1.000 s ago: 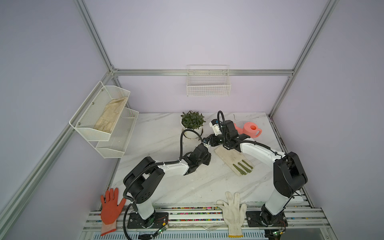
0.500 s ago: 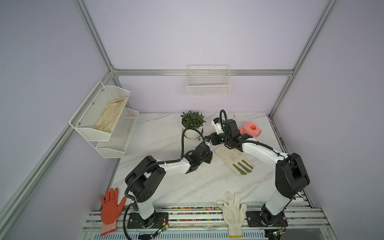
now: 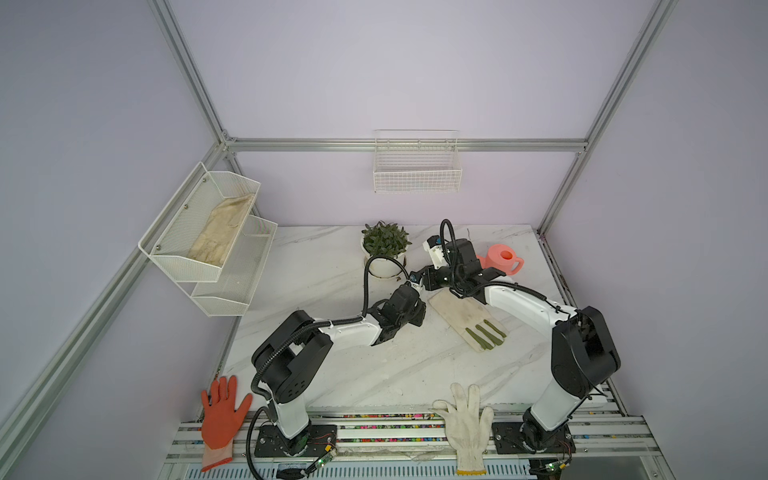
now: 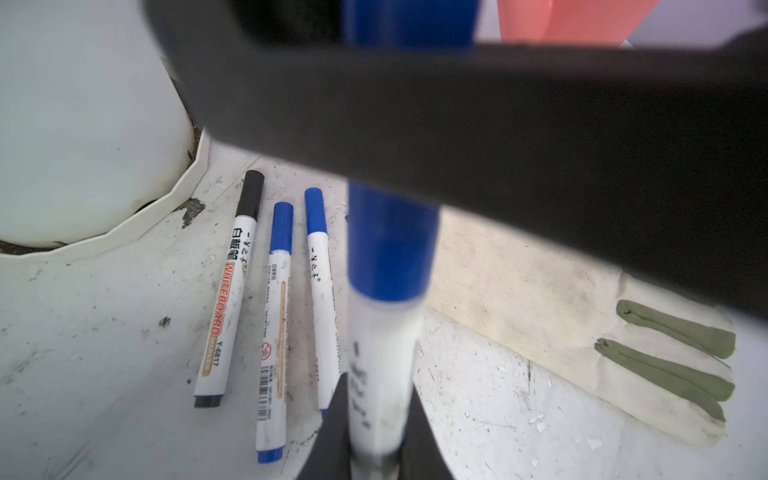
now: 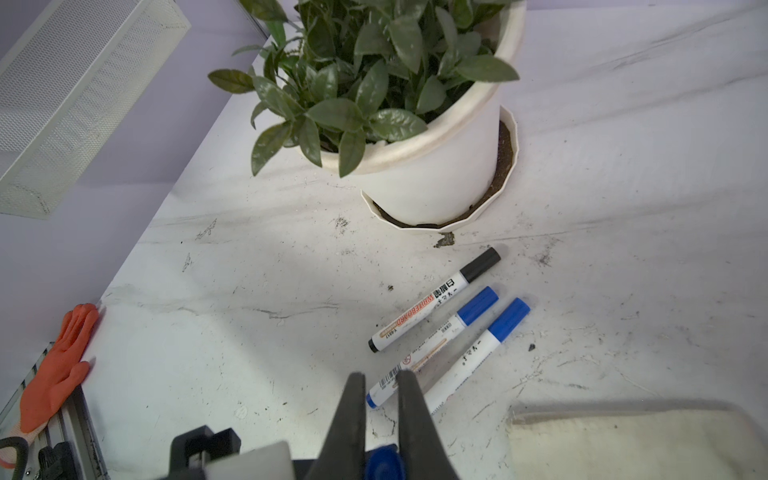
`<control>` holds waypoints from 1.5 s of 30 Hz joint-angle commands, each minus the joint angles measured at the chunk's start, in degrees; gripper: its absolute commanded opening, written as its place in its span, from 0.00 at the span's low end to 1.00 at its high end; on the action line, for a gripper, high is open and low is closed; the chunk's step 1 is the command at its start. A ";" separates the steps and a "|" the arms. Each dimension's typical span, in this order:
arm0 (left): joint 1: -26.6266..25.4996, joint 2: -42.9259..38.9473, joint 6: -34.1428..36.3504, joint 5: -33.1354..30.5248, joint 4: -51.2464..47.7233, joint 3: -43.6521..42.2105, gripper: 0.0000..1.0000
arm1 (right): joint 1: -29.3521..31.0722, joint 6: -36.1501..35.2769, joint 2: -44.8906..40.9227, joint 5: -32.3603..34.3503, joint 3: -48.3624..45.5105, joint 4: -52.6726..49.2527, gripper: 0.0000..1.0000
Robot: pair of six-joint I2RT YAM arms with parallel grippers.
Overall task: Insert the pens into the pen caps
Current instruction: 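Press the cap down onto the marker with both grippers pushing together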
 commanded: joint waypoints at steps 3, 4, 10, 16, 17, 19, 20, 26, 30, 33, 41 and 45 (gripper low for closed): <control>9.20 -4.15 -7.37 -13.43 20.68 14.01 0.00 | 1.20 -3.34 2.34 4.75 -4.84 -26.20 0.00; 9.46 -4.26 -7.37 -13.37 20.94 14.00 0.00 | 1.35 -3.45 2.33 5.48 -4.69 -26.62 0.00; 11.16 -4.26 -6.32 -12.60 21.59 14.86 0.00 | 1.48 -4.21 2.40 8.34 -4.32 -28.95 0.00; 11.79 -3.41 -6.23 -11.85 20.98 16.37 0.00 | 1.85 -4.77 2.18 9.22 -4.65 -29.90 0.00; 11.73 -3.29 -6.31 -11.72 20.89 16.59 0.00 | 1.85 -4.75 1.96 8.55 -4.68 -29.67 0.00; 11.70 -2.91 -6.49 -11.47 20.51 17.03 0.00 | 1.75 -4.96 1.17 5.28 -4.71 -28.42 0.00; 11.65 -2.79 -6.49 -11.17 20.25 17.33 0.00 | 1.74 -4.74 0.67 3.53 -4.83 -27.55 0.00; 11.69 -2.68 -5.66 -11.22 19.91 18.05 0.00 | 1.73 -4.18 2.09 2.71 -5.62 -27.13 0.00; 12.63 -2.76 -5.93 -11.10 21.10 17.95 0.00 | 1.77 -4.13 1.65 1.38 -5.81 -27.01 0.00; 13.68 -2.91 -7.19 -10.07 23.24 17.63 0.00 | 1.01 -3.68 1.17 0.51 -6.11 -26.75 0.00; 14.59 -4.43 -8.51 -7.98 25.62 15.04 0.00 | -6.08 0.32 -2.01 -8.78 -7.97 -21.93 0.00; 13.92 -4.44 -6.58 -6.72 22.90 14.71 0.00 | -6.06 0.45 -2.09 -9.10 -7.92 -21.98 0.00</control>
